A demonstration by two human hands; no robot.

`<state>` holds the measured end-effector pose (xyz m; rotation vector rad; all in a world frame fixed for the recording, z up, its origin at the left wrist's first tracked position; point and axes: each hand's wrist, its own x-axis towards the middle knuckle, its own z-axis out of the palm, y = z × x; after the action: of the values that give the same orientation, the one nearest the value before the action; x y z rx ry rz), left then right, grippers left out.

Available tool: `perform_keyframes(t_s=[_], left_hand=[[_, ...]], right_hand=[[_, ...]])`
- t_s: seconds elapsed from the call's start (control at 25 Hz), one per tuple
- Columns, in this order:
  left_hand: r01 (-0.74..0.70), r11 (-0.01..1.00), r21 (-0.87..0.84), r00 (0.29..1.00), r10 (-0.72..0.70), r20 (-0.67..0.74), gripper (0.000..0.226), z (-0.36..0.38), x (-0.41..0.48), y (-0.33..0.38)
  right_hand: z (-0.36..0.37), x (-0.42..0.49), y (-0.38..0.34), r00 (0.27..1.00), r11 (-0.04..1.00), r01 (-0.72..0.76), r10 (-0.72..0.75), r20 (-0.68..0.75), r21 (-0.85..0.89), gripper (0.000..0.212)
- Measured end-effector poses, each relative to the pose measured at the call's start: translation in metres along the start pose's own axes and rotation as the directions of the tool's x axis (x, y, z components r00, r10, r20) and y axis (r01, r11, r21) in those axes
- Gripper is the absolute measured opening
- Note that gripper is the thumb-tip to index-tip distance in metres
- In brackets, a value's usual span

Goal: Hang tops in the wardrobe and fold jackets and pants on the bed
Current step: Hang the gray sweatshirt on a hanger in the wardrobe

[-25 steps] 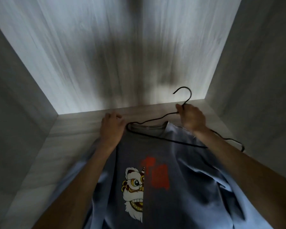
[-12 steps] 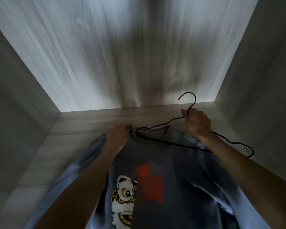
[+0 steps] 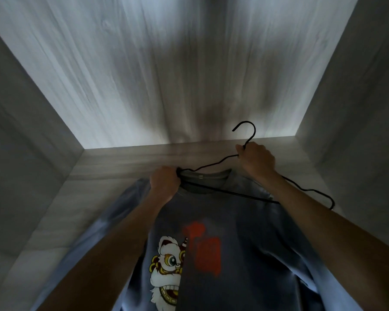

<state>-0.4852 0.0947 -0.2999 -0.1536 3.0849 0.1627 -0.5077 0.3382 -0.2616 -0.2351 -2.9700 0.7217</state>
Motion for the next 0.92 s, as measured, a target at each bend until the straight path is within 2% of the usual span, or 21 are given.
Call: perform_keyframes(t_s=[0.16,0.28,0.36,0.44,0.6,0.8,0.92], left_hand=[[0.002,0.999,0.038,0.999,-0.001,-0.035,0.033,-0.005,-0.001,-0.006],[0.008,0.993,-0.121,0.998,-0.001,0.058,0.035,-0.005,-0.002,-0.005],[0.087,0.969,-0.230,0.996,-0.078,0.048,0.037,0.003,-0.009,-0.001],[0.152,0.954,-0.259,0.988,-0.152,0.018,0.034,0.007,-0.014,0.003],[0.160,0.955,-0.248,0.987,-0.156,0.037,0.031,0.000,-0.009,0.002],[0.074,0.941,-0.331,0.990,-0.111,-0.093,0.023,-0.001,-0.012,-0.020],[-0.082,0.943,-0.323,0.981,0.019,-0.195,0.025,-0.008,-0.017,-0.024]], right_hand=[[0.000,0.001,0.003,1.000,1.000,0.008,-0.009,0.011,0.028,0.048],[-0.001,0.003,-0.001,1.000,0.999,-0.001,0.000,0.017,0.033,0.046],[0.000,0.005,-0.004,0.999,0.999,-0.010,0.009,0.031,0.047,0.045],[0.000,0.005,-0.005,0.999,0.997,-0.020,0.017,0.046,0.069,0.046],[0.002,0.005,-0.004,0.999,0.997,-0.012,0.008,0.048,0.080,0.045],[-0.007,0.015,-0.005,0.999,0.999,0.028,-0.030,0.033,0.035,0.043],[-0.002,0.023,-0.025,0.980,0.986,0.120,-0.137,0.146,0.119,0.044]])
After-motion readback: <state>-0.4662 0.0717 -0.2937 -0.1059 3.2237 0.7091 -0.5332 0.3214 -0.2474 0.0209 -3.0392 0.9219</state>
